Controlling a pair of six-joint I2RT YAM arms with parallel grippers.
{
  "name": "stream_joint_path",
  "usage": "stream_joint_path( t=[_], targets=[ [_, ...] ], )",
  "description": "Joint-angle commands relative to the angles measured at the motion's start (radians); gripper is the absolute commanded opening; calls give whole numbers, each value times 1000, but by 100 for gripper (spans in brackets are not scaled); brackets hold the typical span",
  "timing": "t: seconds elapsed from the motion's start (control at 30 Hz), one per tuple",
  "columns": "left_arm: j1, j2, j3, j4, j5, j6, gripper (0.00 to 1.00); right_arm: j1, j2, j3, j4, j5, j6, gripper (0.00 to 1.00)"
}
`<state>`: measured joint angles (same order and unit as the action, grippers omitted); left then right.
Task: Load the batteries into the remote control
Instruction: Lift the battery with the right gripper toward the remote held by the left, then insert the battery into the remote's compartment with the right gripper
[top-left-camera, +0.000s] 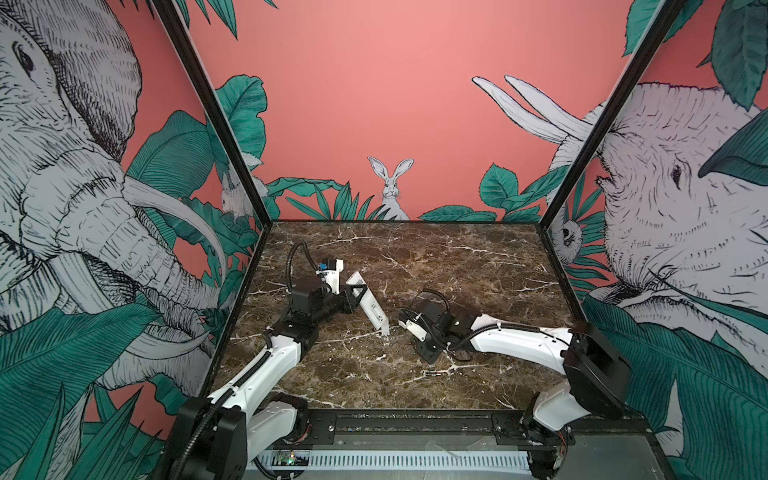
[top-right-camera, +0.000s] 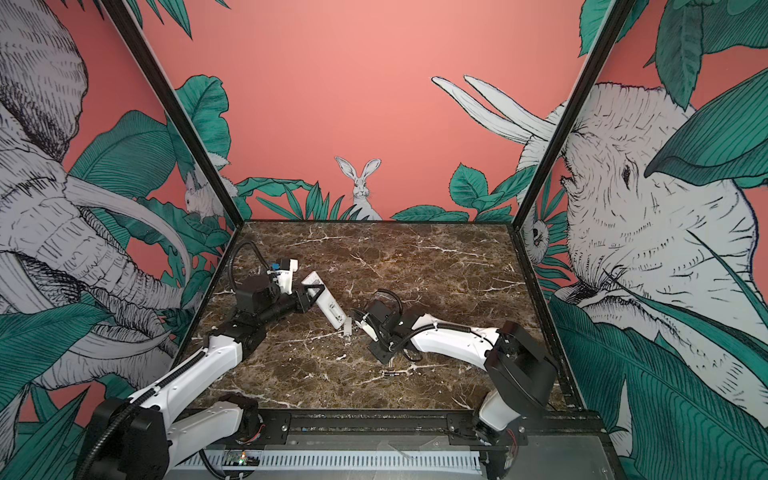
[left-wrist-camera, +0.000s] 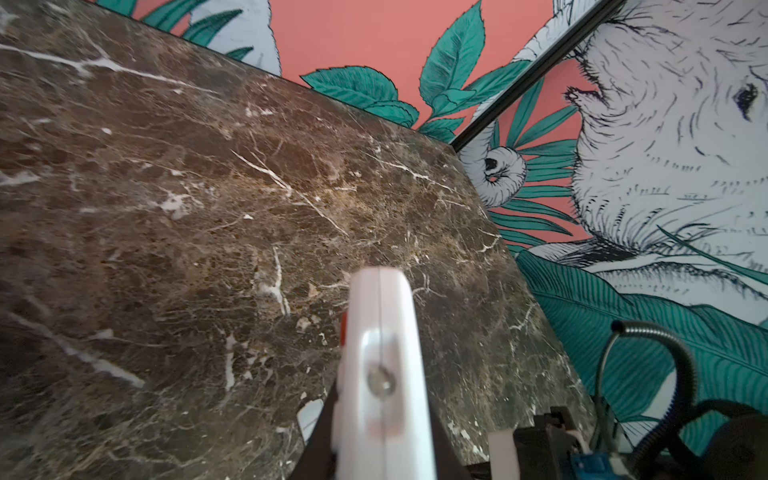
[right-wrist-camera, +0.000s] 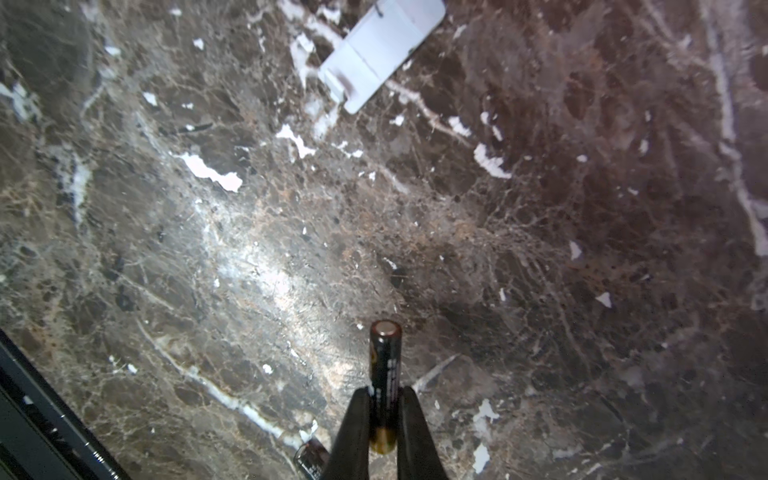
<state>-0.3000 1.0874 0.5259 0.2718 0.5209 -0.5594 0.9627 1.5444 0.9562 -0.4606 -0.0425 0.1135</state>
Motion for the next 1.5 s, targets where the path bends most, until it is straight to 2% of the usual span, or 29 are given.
stream_joint_path(
  t=[0.0, 0.37, 0.6, 0.83, 1.47],
  targets=[
    [6, 13, -13, 101, 128, -47, 0, -7, -47, 11, 48, -23, 23, 12],
    [6, 30, 7, 72, 219, -25, 0, -12, -90, 80, 109, -114, 74, 12],
    [6, 72, 0, 189, 302, -71, 0, -12, -103, 112, 85, -144, 103, 12],
    [6, 90, -10, 264, 326, -101, 0, -11, -119, 130, 35, -160, 135, 12],
    [4, 124, -28, 429, 384, -179, 0, -4, -137, 160, 36, -171, 171, 12]
  ],
)
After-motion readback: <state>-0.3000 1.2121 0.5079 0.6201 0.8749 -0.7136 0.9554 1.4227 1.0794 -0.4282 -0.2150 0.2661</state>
